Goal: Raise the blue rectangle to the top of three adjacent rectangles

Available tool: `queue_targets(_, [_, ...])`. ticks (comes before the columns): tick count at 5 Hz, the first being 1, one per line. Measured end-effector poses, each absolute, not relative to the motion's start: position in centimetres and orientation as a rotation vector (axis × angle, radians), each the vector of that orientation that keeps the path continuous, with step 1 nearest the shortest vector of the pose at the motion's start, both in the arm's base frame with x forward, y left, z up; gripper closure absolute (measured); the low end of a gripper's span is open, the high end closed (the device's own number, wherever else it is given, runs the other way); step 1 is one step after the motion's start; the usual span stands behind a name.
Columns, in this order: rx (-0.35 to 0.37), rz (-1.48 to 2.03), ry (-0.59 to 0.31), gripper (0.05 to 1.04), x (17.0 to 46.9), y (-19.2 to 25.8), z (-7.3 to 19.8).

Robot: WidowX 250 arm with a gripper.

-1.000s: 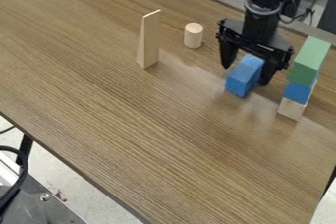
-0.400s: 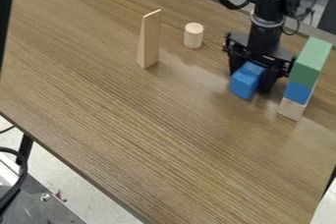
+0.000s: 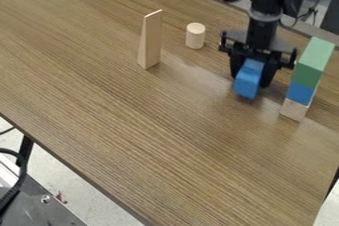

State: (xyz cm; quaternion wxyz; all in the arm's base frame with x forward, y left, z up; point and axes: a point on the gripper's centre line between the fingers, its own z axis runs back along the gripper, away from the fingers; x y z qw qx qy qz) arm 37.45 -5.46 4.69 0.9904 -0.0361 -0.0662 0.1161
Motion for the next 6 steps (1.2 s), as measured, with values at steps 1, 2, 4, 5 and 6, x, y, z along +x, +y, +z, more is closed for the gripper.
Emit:
queue_targets(1, [-0.116, 0.427, -0.138, 0.494, 36.8, -5.1, 8.6])
queue_targets(2, [-0.134, 0.598, -0.180, 0.494, 36.2, -4.8, 12.4])
queue_targets(4, [-0.120, 0.618, -0.236, 0.494, 36.1, -7.3, 17.4])
queue_targets(5, [-0.079, 0.534, -0.212, 0.494, 36.9, -10.0, 17.3])
queue_targets(6, [-0.034, 0.445, -0.182, 0.494, 37.2, -11.9, 16.3])
